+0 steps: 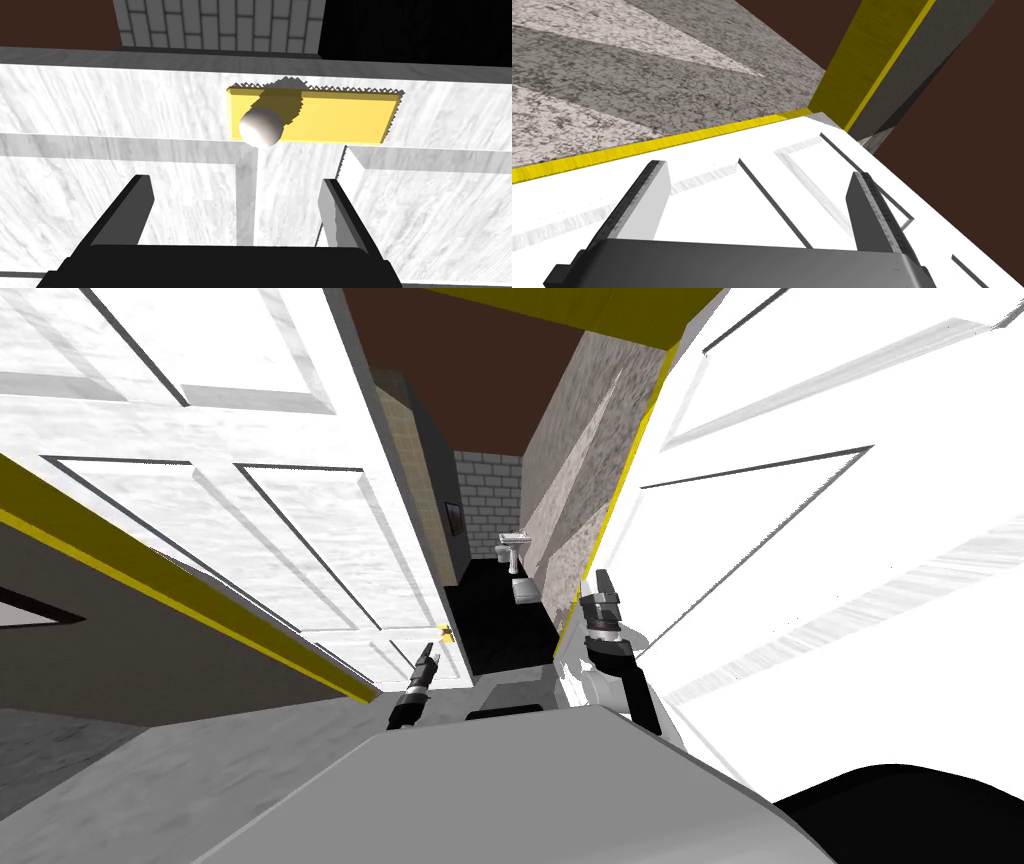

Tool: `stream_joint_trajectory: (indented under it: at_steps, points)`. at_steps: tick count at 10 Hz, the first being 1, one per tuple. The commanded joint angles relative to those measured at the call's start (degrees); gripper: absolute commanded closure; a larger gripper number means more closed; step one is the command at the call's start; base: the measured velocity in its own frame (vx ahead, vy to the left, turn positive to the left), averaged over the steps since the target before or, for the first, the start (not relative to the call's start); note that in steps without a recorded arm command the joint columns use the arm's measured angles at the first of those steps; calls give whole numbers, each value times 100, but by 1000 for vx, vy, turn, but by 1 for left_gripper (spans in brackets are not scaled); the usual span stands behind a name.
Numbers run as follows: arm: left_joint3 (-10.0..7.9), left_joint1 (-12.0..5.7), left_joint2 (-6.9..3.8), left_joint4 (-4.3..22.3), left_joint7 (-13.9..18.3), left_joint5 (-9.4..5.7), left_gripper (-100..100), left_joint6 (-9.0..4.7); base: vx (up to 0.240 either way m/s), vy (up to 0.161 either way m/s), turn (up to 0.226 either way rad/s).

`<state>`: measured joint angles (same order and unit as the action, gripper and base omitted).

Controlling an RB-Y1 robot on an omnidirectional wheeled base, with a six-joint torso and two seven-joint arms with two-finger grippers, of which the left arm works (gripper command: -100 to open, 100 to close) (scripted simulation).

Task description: Pull the door open

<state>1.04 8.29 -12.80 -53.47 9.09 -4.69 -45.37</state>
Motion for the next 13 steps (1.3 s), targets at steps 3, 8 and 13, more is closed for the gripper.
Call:
stream_joint_trajectory:
  at_steps: [3,8,13]
  points:
    - [-87,-51,-110,279,104,-68,-100,-96,109,6,-79]
    - [-220,-44,-215,412,181,-153,-100,-162,147,-8,-95]
    - [-220,-44,-215,412,181,-153,100,-162,-7,-1,-2]
